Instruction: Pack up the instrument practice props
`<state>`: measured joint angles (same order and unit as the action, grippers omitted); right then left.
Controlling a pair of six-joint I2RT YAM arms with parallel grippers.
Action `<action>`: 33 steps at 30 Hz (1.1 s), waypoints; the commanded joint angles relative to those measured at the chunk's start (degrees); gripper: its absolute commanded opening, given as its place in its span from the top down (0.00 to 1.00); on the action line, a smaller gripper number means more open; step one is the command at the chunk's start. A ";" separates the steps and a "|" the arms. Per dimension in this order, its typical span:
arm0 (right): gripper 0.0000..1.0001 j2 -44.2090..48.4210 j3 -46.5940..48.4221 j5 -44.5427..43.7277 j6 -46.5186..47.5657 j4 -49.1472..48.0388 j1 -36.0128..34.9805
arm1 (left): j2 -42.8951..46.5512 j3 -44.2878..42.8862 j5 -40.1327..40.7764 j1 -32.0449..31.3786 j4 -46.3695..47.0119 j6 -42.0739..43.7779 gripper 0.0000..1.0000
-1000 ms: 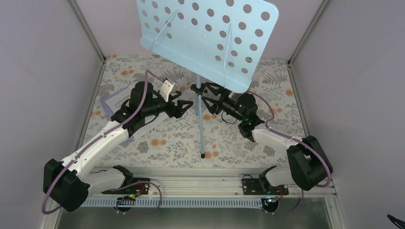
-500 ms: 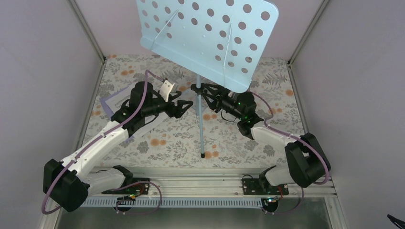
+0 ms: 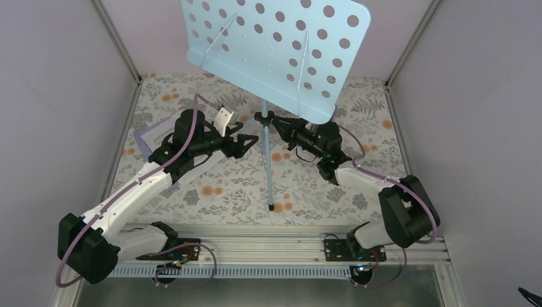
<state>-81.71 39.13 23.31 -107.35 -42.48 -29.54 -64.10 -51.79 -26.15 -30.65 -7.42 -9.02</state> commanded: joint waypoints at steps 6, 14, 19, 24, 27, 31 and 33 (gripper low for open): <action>0.83 1.09 -0.64 -0.85 0.12 -1.78 0.24 | 1.22 -0.88 -1.09 -0.41 1.12 0.58 0.16; 0.75 1.65 -2.22 -0.62 1.65 -2.98 0.24 | 0.87 -0.86 -1.30 -0.37 1.21 0.56 0.16; 0.96 1.44 -2.43 0.67 3.96 -3.55 0.23 | 0.69 -0.86 -1.28 -0.45 1.19 0.58 0.16; 0.96 2.05 -4.20 -0.77 12.64 -7.01 0.27 | 0.57 -0.85 -1.36 -0.46 1.28 0.57 0.16; 0.96 2.51 -5.06 -0.38 23.36 -10.06 0.18 | 0.44 -0.84 -1.46 -0.46 1.19 0.58 0.16; 0.96 4.28 -6.30 0.38 45.61 -10.46 0.17 | 0.39 -0.77 -1.52 -0.46 1.29 0.71 0.17; 0.96 5.47 -6.10 1.04 56.78 -7.76 -0.15 | 0.37 -0.70 -1.47 -0.46 1.36 0.75 0.17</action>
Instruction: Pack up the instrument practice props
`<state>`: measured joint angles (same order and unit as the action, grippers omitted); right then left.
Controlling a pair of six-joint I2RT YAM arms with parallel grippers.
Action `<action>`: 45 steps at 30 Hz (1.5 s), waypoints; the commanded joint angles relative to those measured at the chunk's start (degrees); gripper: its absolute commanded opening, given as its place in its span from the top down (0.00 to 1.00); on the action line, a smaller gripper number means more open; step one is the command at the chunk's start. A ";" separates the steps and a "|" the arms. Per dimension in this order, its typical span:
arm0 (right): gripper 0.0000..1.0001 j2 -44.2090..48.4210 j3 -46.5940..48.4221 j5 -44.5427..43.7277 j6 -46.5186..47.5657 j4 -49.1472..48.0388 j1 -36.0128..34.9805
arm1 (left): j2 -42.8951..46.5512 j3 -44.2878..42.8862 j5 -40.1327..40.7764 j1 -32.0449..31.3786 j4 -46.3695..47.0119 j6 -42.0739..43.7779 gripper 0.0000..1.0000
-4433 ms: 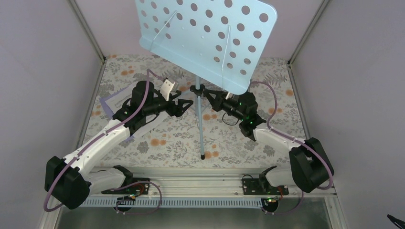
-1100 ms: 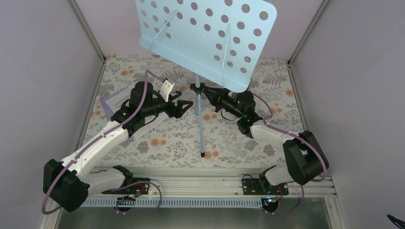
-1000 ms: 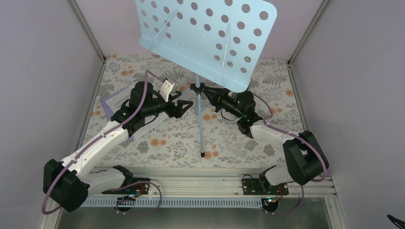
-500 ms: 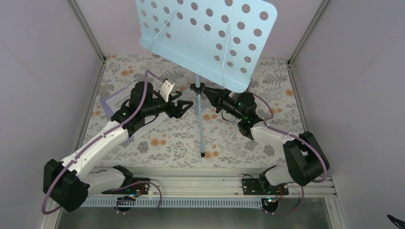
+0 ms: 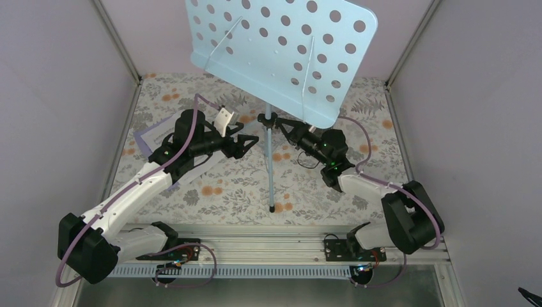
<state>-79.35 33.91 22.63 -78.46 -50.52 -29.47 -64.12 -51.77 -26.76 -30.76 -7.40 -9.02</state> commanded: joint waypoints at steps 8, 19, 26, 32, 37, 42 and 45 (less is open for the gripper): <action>0.96 6.63 -1.61 1.87 67.83 11.49 -2.29 | -0.33 -0.68 -0.97 -0.44 1.34 0.74 0.17; 0.89 8.41 -1.70 -19.95 101.31 19.64 -7.77 | -0.88 -0.67 -0.84 -0.44 1.33 0.93 0.17; 0.49 16.63 -3.66 -15.52 91.49 16.61 -4.76 | -0.90 -0.53 -0.19 -0.51 1.38 1.13 0.17; 0.33 18.43 -4.72 8.77 70.76 8.58 10.67 | -0.92 -0.09 0.86 -0.68 1.64 1.23 0.18; 0.30 6.80 5.23 31.32 55.72 -1.21 19.02 | -1.23 -0.22 2.73 -0.83 1.03 2.23 0.18; 0.30 -4.29 20.46 45.60 47.41 -5.08 16.95 | -1.29 -0.28 4.36 -1.14 0.79 3.47 0.18; 0.29 -8.71 27.58 50.40 46.78 -3.14 14.54 | -1.59 -0.26 4.46 -1.23 0.80 3.74 0.18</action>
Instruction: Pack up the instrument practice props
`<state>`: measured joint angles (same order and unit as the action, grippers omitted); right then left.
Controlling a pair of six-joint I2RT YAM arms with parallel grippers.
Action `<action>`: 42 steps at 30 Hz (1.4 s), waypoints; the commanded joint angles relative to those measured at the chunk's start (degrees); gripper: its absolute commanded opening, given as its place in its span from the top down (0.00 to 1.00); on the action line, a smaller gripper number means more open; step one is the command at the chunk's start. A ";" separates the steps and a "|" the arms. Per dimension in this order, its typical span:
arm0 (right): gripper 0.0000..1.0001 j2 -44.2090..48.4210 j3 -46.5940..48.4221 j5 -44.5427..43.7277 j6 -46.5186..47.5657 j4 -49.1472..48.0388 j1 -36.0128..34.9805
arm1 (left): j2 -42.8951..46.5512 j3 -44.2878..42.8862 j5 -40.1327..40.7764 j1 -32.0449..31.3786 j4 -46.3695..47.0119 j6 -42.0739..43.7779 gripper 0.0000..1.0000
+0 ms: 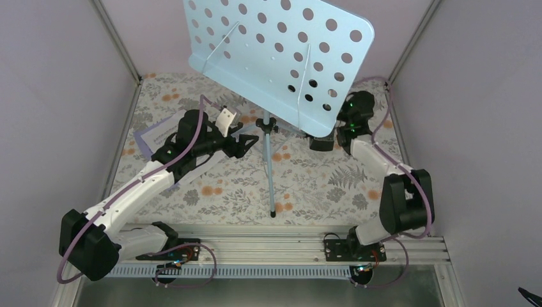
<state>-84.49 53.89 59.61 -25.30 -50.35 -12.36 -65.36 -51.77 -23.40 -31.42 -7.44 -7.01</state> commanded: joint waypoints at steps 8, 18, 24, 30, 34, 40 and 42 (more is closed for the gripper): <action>0.30 -10.26 19.96 16.91 -6.14 0.89 -7.53 | -0.87 -0.39 0.29 -0.75 0.81 1.78 0.18; 0.44 -13.99 27.24 20.00 -8.99 0.53 -10.58 | -1.24 3.55 1.34 -5.80 6.17 -10.74 0.30; 0.52 -13.93 28.82 18.37 -9.44 1.69 -10.58 | -3.94 6.61 6.00 -10.07 12.49 -17.92 0.32; 0.78 -13.52 29.07 18.02 -9.17 3.27 -10.58 | -9.81 6.48 9.20 -12.33 14.92 -20.89 0.36; 0.96 -12.59 27.81 17.71 -8.18 4.28 -10.58 | -13.78 4.28 11.27 -13.81 15.18 -20.72 0.57; 0.96 -8.39 24.69 16.36 -4.98 7.56 -10.58 | -14.43 2.80 16.93 -15.84 15.44 -19.40 0.94; 0.96 -6.77 23.99 15.31 -3.45 10.06 -10.60 | -13.28 1.83 18.43 -16.39 15.52 -18.11 0.97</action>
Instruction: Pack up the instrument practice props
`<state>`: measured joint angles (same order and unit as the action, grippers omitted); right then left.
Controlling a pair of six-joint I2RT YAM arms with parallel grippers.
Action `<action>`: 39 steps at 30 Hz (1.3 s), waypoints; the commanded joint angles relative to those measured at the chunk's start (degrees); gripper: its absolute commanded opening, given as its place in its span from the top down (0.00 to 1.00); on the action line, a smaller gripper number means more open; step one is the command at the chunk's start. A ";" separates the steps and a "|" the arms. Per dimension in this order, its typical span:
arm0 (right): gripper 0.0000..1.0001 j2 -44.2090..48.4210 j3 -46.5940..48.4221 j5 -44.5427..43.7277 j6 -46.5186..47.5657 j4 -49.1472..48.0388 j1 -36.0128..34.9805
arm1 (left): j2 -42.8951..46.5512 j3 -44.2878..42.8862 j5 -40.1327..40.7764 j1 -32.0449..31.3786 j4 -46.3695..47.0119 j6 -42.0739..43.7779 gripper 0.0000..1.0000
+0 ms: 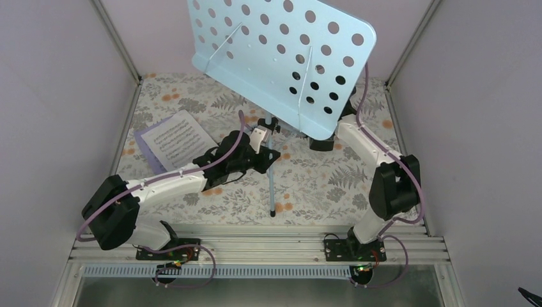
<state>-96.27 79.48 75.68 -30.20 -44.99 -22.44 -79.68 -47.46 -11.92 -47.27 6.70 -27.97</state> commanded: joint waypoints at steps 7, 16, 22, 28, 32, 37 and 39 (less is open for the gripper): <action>0.96 11.76 -3.83 -5.65 15.35 24.40 -1.67 | 6.04 -9.11 10.35 -3.35 0.95 9.69 0.98; 0.96 18.26 -13.68 -8.46 17.52 26.18 -2.06 | 8.33 -12.96 11.81 -5.38 4.40 10.35 0.98; 0.96 21.44 -18.81 -10.28 16.91 24.59 -2.25 | 8.70 -10.33 12.24 -6.54 6.63 9.32 0.98; 0.96 26.36 -21.85 -16.52 16.46 22.72 -2.26 | 11.18 -4.85 14.14 -7.05 2.99 8.85 0.67; 0.96 28.48 -22.00 -18.89 15.43 21.66 -2.18 | 16.46 1.46 15.22 -7.06 2.38 8.59 0.46; 0.96 28.94 -21.57 -19.30 13.75 20.46 -2.15 | 20.30 5.35 17.40 -7.06 -0.27 9.41 0.28; 0.96 28.97 -21.57 -19.29 13.48 20.28 -2.17 | 21.11 5.89 17.65 -7.05 0.43 10.43 0.18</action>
<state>-69.32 57.36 56.25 -15.86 -20.99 -24.05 -59.79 -43.27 2.31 -54.22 5.15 -18.79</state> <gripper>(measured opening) 0.189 0.756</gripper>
